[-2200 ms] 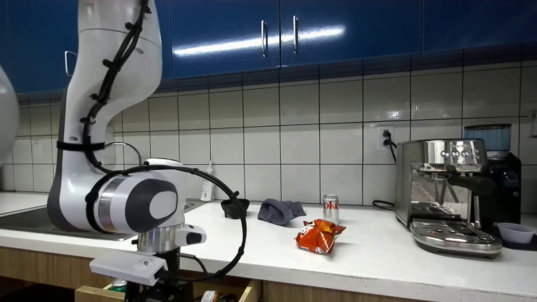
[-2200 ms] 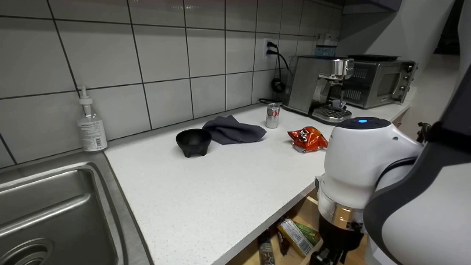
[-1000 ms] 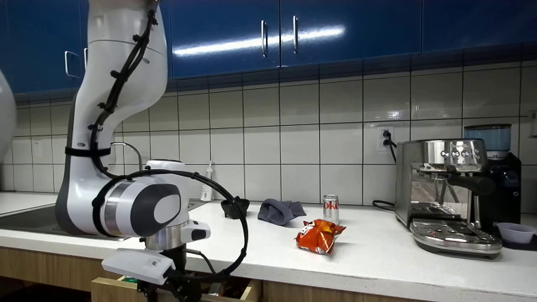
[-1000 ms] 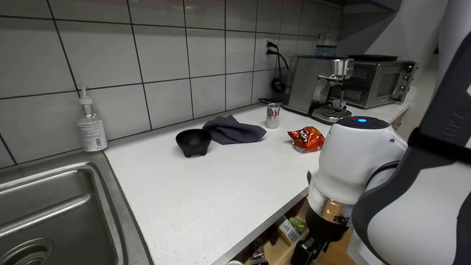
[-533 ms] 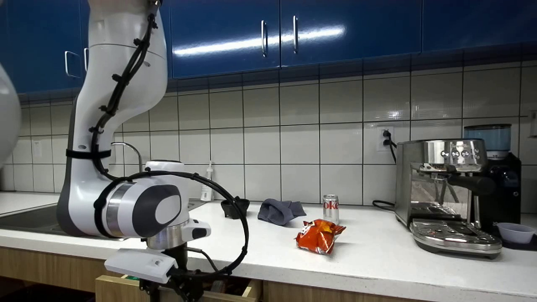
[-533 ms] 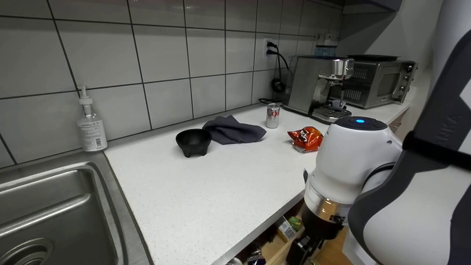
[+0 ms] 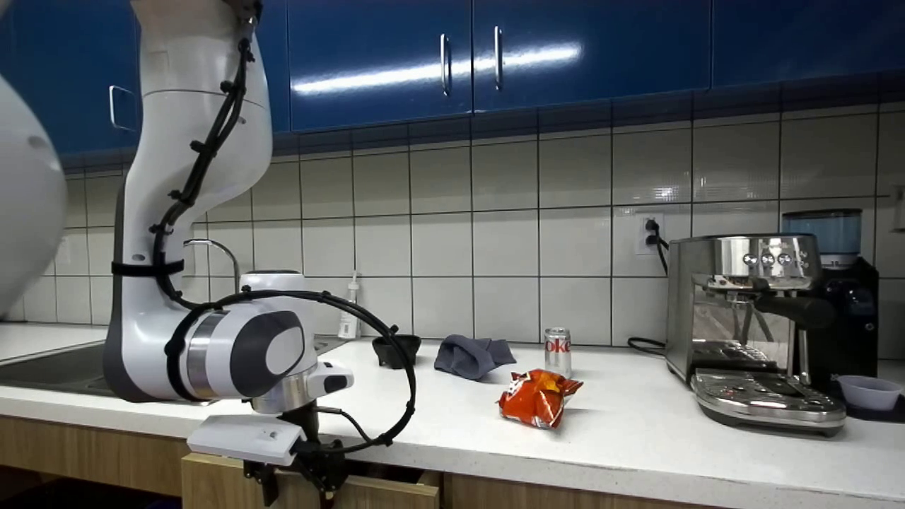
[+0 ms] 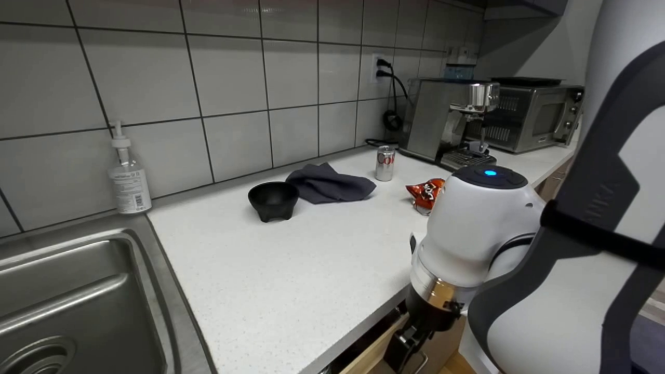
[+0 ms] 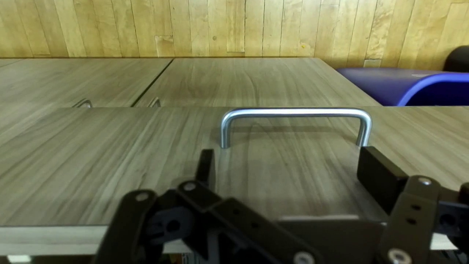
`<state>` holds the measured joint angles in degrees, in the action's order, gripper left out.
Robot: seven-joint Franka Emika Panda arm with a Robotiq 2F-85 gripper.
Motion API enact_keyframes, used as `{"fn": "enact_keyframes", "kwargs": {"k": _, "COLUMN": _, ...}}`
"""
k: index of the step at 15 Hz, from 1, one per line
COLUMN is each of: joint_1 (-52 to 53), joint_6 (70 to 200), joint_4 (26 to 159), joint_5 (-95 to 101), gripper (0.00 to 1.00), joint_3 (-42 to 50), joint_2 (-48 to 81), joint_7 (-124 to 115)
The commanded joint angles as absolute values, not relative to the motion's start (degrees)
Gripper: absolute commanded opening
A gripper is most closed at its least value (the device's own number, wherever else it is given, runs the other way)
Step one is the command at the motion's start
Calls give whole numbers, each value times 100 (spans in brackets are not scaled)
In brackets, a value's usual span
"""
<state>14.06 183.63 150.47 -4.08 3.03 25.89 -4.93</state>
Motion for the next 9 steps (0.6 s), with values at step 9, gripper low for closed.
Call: {"fn": "enact_keyframes", "kwargs": {"k": 9, "joint_1": 2016, "joint_6": 18494, "joint_4": 14468, "joint_5": -478, "gripper": 100, "joint_3": 744, "joint_2": 2864, "joint_7": -788}}
